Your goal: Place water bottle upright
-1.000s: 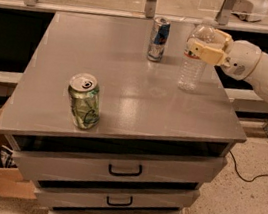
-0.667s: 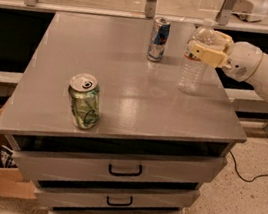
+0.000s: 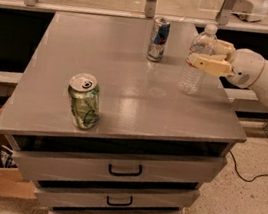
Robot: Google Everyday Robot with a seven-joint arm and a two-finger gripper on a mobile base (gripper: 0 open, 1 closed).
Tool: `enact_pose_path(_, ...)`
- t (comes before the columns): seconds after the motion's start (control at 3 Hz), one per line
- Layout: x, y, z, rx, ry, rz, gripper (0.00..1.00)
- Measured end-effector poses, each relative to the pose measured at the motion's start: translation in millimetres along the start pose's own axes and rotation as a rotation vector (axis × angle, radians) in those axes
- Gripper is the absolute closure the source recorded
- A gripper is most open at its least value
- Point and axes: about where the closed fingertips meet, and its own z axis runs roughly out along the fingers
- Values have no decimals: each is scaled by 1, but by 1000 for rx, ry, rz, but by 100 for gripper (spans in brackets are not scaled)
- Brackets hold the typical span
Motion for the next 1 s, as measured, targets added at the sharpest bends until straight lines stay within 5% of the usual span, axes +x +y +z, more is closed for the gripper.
enact_pose_path(0.67, -5, 0, -10, 1, 2, -12, 0)
enact_pose_path(1.0, -31, -11, -24, 13, 44, -74, 0)
